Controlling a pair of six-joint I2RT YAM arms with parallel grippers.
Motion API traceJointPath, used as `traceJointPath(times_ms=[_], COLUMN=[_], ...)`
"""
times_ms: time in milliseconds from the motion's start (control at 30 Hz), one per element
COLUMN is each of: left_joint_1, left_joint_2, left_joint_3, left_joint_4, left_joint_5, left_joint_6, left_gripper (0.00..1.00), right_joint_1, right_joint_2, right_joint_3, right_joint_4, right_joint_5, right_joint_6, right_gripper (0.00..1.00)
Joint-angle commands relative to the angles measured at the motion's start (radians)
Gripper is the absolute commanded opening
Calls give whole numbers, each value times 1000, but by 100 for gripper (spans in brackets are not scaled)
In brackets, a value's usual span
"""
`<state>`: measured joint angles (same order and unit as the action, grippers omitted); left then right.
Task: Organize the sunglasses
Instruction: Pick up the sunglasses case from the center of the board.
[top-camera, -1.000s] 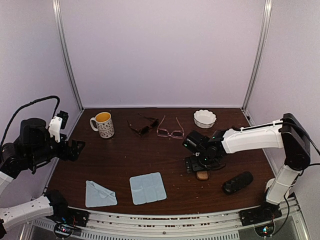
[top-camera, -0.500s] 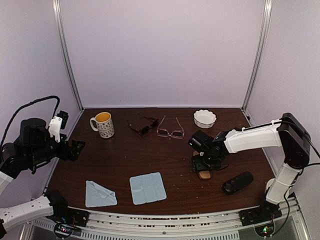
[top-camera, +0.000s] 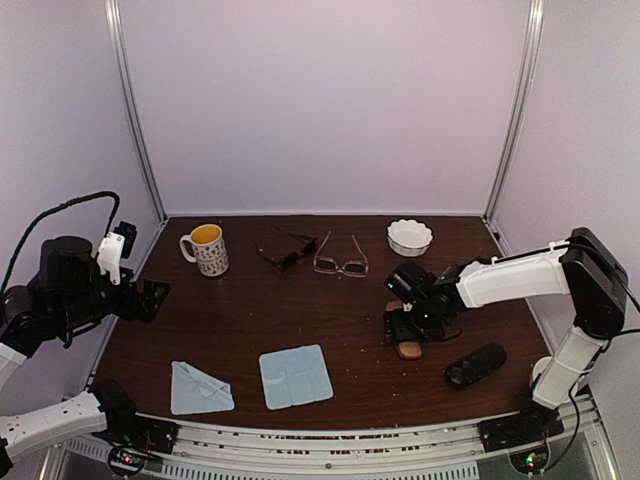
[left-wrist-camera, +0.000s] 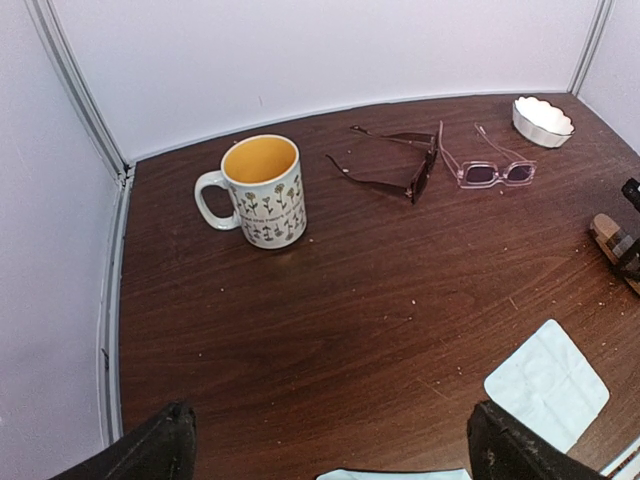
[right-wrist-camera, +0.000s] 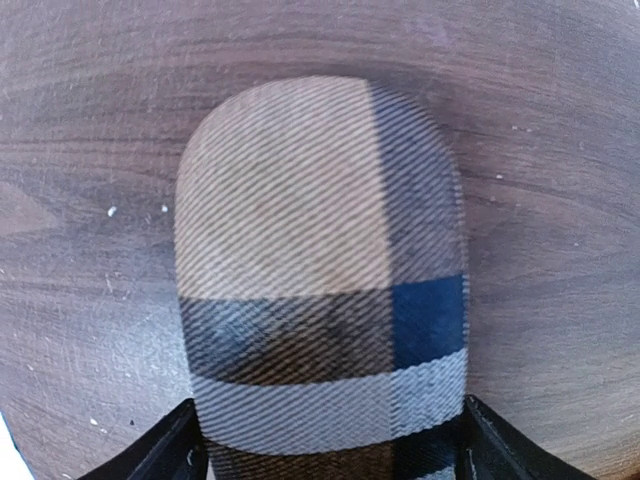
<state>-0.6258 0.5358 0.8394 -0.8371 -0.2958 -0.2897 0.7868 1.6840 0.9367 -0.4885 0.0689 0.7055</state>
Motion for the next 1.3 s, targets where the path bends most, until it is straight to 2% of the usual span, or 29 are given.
traceJointPath(times_ms=[0,267,500,600,967,1267], left_joint_1=[-4,-4,-4,-4,-3,-3], left_joint_2=[-2,-3,-1,2,-3,-78], left_joint_3=[-6,-6,-6,-6,-22,-42], left_joint_4=[43,43,44,44,71,135], left_joint_5=[1,3,2,1,44,52], left_joint_6=[9,9,9,8,31,34], left_gripper=[98,98,98,98,98,98], right_joint_1=[-16,-19,-20,-17,22,57], right_joint_2=[-44,-45,-47,-74,-268,-251], right_joint_3=[-14,-26,-9,4,-113,-96], right_joint_4=[15,17,-3,17,435,808], right_joint_5=[-2,3,12,-11,-290,-555], right_joint_6=[-6,-10,-27,-59,-214,-274], right_gripper=[82,70,47,44,41,37])
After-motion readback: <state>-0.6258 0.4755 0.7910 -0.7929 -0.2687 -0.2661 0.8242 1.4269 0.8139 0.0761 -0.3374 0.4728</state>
